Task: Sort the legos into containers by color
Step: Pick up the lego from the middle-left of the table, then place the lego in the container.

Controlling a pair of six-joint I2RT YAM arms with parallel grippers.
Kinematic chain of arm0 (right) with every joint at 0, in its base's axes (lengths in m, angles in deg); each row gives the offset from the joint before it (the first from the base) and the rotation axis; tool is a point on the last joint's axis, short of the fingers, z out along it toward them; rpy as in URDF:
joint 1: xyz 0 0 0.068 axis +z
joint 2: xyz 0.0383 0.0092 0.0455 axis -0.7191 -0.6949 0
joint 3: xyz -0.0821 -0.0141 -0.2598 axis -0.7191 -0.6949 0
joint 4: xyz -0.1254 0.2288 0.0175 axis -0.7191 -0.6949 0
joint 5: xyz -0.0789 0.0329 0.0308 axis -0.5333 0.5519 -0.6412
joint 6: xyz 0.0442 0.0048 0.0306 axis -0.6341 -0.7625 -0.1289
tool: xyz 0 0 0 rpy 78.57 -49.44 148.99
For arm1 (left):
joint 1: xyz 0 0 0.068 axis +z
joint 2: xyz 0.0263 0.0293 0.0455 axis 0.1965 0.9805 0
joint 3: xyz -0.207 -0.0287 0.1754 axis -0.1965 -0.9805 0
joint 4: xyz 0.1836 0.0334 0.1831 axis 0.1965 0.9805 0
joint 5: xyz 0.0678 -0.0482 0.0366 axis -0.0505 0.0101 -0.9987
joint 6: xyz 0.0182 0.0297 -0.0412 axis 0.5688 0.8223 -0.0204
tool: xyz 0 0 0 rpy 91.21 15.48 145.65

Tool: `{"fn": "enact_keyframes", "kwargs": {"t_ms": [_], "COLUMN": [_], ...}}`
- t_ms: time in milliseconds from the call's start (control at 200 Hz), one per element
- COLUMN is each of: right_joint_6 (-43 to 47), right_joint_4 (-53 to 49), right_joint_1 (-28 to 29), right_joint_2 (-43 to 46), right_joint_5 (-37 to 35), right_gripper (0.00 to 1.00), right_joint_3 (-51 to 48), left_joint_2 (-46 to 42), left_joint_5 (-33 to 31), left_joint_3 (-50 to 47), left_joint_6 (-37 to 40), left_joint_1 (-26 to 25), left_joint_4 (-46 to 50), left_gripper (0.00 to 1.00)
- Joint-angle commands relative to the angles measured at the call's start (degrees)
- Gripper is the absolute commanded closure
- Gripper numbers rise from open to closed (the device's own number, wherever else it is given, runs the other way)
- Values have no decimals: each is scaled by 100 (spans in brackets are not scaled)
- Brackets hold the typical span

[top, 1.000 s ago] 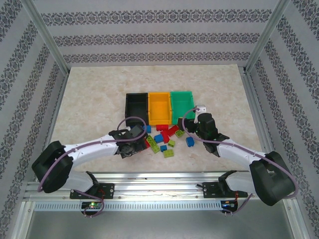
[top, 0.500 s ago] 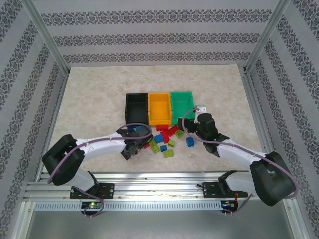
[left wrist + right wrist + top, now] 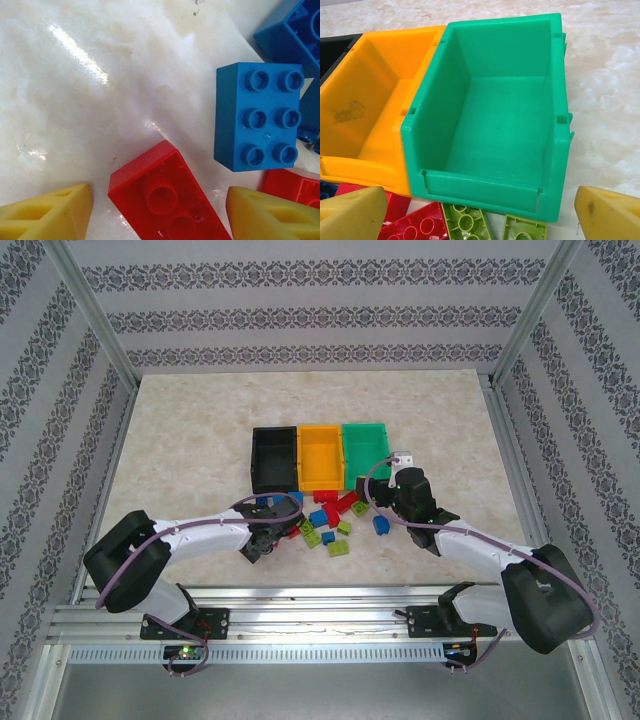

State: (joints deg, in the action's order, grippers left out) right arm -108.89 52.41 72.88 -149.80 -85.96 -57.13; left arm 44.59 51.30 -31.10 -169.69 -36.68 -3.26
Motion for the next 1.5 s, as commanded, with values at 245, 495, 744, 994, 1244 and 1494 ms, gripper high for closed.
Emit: {"fn": "enact_keyframes", "kwargs": {"t_ms": [245,495,744,994,1244,1494], "right_joint_6": [55,55,55,124,151,75], "right_joint_4": [120,121,137,122,106,141], "right_joint_1": [70,80,83,74,79,99], "right_joint_2": [-31,-55,-57,-40,-58,-178], "right_joint_5": [-162,-164,-189,-279,-265,-67], "right_gripper": [4,3,3,3,3,3], "right_joint_3": [30,38,37,21,33,87], "left_joint_2": [-355,-1026,-987,177,897,853], "left_joint_5": [-300,-952,-430,374,1043,1257], "left_joint_3": [-135,177,1160,2513,3240,3798], "left_joint_6": [-116,1032,2862,4114,4727,5472], "left_joint_1": [-7,55,1116,2225,2462,2575], "left_joint_4": [38,71,136,139,29,436], "left_gripper": [55,62,64,60,36,34]}}
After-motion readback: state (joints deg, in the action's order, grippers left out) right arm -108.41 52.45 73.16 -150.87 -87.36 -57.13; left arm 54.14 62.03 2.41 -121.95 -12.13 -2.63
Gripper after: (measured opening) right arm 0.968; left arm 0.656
